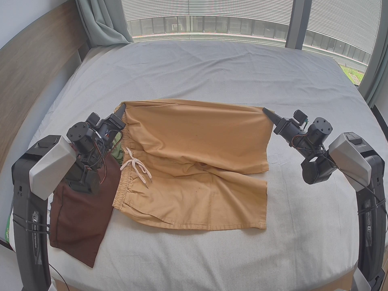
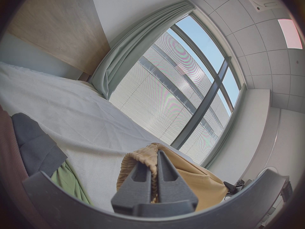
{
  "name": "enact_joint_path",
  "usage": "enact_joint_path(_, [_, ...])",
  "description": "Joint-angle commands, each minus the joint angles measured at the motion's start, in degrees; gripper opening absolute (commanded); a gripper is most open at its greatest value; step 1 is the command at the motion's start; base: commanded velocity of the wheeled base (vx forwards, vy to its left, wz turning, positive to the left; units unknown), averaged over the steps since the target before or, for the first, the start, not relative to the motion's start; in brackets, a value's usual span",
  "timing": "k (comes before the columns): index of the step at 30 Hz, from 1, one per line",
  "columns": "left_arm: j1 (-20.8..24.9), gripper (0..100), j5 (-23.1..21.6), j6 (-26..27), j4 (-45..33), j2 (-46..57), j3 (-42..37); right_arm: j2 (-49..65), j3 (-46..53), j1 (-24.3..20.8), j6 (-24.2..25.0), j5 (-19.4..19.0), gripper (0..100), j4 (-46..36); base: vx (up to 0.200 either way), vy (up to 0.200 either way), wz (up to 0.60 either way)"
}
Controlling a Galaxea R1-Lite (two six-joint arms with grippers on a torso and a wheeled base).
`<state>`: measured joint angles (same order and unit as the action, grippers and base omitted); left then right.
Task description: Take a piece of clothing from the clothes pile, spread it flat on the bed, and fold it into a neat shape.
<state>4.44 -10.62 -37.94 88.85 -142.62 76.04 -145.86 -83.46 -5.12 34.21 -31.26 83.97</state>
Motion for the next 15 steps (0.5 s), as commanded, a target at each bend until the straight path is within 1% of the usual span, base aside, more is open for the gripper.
enact_joint_path(1, [-0.31, 0, -0.02, -0.21, 0.01, -2.75, 2.62, -2.15, -2.94, 0.02, -0.02, -0.03, 0, -0.65, 0.000, 0.000, 0.00])
enact_joint_path(9, [-1.19, 0, -0.63, -0.30, -0.08, -3.81, 3.58, -2.24, -4.87, 0.02, -0.02, -0.03, 0, -1.79, 0.000, 0.000, 0.00])
enact_joint_path(10, [-1.19, 0, -0.63, -0.30, -0.08, -3.90, 3.85, -2.32, -5.14, 0.02, -0.02, 0.06, 100, -1.97, 0.000, 0.000, 0.00])
enact_joint_path(14, [-1.01, 0, -0.63, -1.79, -0.08, -3.98, 4.55, -2.67, -6.54, 0.20, -0.02, 0.32, 100, -2.49, 0.000, 0.000, 0.00])
enact_joint_path(15, [-0.83, 0, -0.81, -3.72, -0.08, -3.72, 4.02, -3.11, -6.63, 0.29, -0.02, 0.32, 100, -2.32, 0.000, 0.000, 0.00])
